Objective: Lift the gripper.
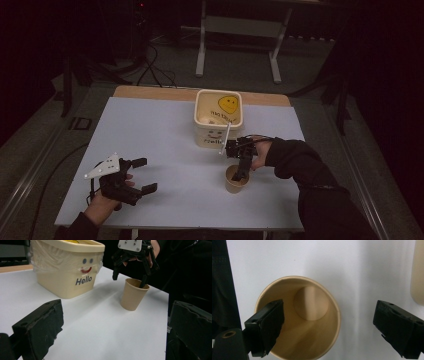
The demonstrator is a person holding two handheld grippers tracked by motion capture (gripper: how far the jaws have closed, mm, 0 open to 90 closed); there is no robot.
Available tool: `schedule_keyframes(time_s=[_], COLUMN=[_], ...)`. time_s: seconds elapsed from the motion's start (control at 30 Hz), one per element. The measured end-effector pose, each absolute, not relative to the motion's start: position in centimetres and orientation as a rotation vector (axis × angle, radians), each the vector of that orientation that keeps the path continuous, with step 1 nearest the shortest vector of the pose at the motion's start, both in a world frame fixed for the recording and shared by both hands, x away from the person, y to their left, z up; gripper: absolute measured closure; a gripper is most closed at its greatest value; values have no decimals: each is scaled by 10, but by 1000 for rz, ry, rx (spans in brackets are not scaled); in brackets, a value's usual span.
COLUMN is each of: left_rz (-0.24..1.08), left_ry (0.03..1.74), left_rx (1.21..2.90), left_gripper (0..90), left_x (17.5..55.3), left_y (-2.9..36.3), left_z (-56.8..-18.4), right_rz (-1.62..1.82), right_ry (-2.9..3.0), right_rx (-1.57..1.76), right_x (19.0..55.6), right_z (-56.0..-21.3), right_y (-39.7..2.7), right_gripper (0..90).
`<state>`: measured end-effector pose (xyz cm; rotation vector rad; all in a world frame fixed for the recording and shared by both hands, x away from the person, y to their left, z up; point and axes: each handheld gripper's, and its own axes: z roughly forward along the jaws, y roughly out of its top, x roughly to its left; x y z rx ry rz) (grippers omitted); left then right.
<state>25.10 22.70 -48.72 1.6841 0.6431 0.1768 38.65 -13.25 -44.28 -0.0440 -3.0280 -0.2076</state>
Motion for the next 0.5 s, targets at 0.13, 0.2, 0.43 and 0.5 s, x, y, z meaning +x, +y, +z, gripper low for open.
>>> schedule_keyframes(time_s=[0.13,0.2,0.43,0.5], left_rz=[176,178,180,179], left_ry=[641,641,643,643], left_rx=[1685,1687,1685,1686], left_gripper=[5,5,5,5], left_x=[251,250,250,250], left_y=[227,227,227,227], left_z=[-487,-487,-487,-487], right_rz=[-210,-218,-202,-199], right_ry=[-3026,-3031,-3052,-3050], right_rx=[-47,-48,-50,-45], right_x=[386,386,385,385], right_z=[-437,-434,-420,-415], right_y=[-132,-132,-130,-130], right_gripper=[99,95,95,95])
